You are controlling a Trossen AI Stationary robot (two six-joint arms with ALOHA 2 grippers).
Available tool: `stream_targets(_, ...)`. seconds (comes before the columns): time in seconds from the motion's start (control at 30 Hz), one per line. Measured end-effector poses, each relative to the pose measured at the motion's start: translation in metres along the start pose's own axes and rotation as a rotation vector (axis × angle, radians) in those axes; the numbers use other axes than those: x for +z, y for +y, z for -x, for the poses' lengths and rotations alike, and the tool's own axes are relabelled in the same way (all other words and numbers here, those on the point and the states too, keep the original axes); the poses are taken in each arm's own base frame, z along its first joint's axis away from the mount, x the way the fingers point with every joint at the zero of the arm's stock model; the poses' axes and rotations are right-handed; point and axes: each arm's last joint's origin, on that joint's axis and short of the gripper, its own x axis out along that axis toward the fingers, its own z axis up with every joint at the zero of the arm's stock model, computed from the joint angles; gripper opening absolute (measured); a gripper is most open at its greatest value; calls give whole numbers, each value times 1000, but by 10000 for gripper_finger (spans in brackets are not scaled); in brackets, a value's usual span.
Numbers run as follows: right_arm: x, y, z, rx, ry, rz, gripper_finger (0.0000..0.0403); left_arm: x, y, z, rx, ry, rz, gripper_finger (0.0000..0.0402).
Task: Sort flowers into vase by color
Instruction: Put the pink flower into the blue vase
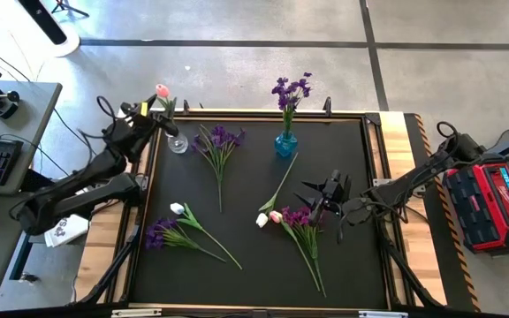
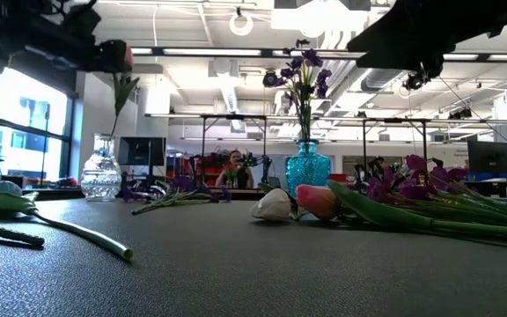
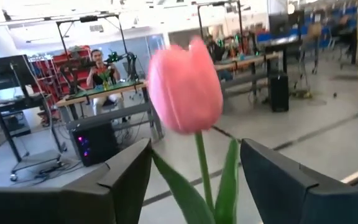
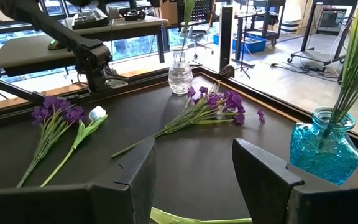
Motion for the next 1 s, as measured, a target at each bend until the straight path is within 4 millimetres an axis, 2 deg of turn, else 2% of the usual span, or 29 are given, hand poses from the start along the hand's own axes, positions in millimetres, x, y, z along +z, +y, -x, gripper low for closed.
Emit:
stream_targets(0.3, 0, 0, 0, 0, 0, 2, 184, 49, 11, 17, 41, 69, -13, 234)
stream_targets(0.47, 0, 0, 0, 0, 0, 2, 184, 72, 6, 28, -77, 4, -8, 232)
stream_targets(0.67, 0, 0, 0, 0, 0, 0, 184, 81, -16, 39, -266, -44, -13, 209)
stream_targets(1.0, 0, 0, 0, 1, -1, -1, 184, 84, -74, 52, -407, -65, -150, 173)
